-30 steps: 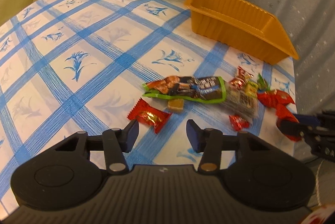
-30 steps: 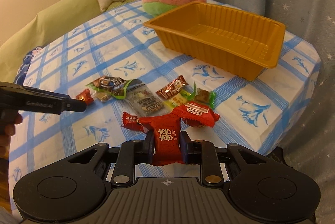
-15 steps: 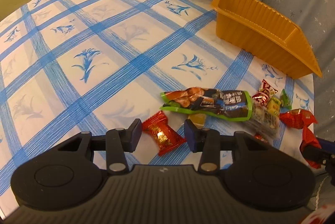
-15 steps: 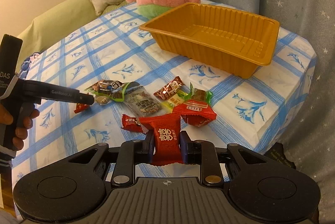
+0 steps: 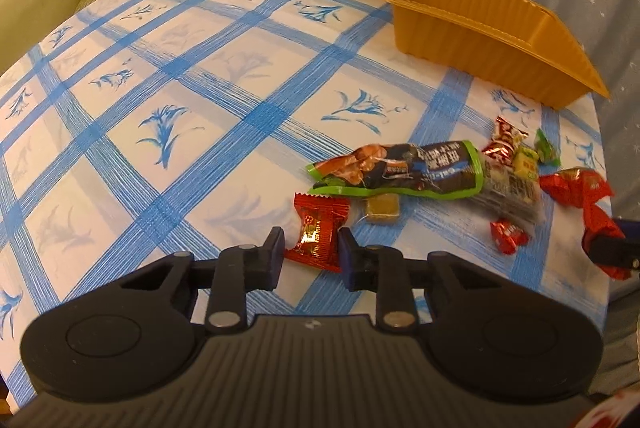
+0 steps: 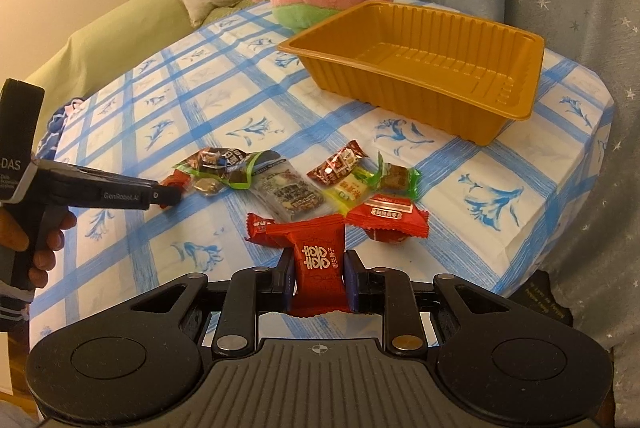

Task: Organize snacks
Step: 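Carry both red candies over the orange tray and open both tools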

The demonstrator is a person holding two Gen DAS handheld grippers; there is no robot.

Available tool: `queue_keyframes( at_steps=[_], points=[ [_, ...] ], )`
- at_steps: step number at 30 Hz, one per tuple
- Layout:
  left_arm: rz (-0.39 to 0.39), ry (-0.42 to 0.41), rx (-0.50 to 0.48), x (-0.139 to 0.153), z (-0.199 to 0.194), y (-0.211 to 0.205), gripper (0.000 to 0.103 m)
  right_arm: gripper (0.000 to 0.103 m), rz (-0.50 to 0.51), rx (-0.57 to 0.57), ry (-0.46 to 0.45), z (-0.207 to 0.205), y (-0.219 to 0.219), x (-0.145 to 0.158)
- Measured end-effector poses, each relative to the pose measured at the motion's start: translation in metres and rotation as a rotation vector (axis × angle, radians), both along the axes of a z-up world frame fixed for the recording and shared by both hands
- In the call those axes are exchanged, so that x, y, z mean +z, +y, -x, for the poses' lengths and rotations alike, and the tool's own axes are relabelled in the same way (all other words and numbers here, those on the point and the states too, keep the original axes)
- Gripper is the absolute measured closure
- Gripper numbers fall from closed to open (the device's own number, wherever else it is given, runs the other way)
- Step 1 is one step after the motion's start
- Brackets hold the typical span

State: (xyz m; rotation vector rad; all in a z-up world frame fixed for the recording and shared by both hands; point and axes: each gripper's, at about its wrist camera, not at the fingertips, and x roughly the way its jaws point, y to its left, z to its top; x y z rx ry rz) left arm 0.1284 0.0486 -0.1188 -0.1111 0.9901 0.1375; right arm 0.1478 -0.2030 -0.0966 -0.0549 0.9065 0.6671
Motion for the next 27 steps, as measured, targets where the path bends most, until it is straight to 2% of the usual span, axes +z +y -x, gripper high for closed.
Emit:
queue_keyframes(
  at_steps=[9,13,16,21,27],
  points=[
    [-0.001,0.013,-0.132,0.003,0.014,0.004,0.076,0.078,-0.007,-0.066,-0.008,0.020,0.016,0.007],
    [0.028,0.009,-0.207,0.000,0.012,0.007,0.076,0.078,0.009,-0.123,0.000,0.035,0.022,0.011],
    [0.021,0.003,-0.259,-0.004,0.014,0.008,0.084,0.078,0.030,-0.173,-0.002,0.047,0.026,0.014],
    [0.079,-0.022,-0.280,-0.001,0.023,0.022,0.086,0.078,0.041,-0.239,-0.012,0.070,0.034,0.023],
    [0.099,-0.052,-0.308,0.024,0.038,0.029,0.086,0.078,0.044,-0.256,-0.029,0.086,0.048,0.034]
  ],
)
